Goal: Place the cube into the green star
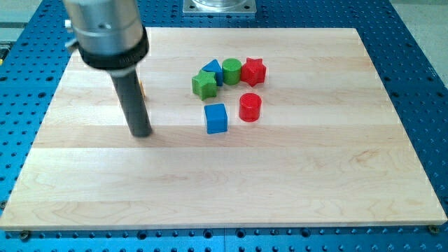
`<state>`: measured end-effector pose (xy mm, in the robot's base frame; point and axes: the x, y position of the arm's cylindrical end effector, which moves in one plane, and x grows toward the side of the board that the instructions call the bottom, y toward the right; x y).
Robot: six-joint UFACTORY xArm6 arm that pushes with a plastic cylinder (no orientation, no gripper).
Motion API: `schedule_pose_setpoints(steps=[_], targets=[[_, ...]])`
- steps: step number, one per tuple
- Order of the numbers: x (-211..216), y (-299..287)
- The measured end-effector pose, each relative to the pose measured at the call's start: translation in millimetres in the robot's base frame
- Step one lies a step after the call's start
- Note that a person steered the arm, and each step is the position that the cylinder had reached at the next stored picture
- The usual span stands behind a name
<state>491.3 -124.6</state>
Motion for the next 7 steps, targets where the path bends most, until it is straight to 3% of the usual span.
schedule_pose_setpoints(steps=[1,3,5,7], targets=[[39.5,34.6],[31.1,92.7],[-4.6,92.7],[-5.5,93.7]])
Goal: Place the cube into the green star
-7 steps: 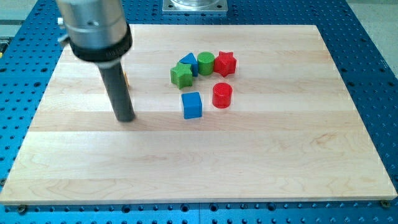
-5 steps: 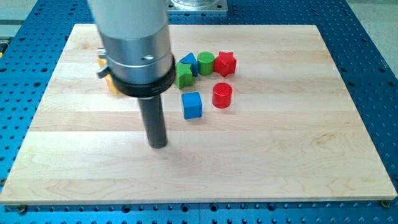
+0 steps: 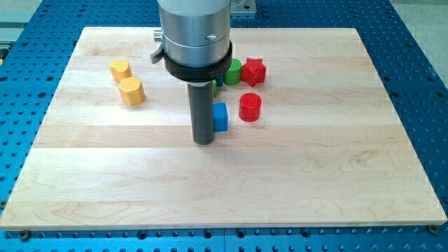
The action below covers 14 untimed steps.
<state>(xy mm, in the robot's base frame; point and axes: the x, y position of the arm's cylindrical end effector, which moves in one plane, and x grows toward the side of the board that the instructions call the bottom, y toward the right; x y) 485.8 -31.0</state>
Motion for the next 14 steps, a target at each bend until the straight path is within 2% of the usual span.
schedule_pose_setpoints(steps=[8,9,13,14], targets=[[-9.7,4.3],[13.0,26.0],[-56.1,25.6],[-18.2,37.6]])
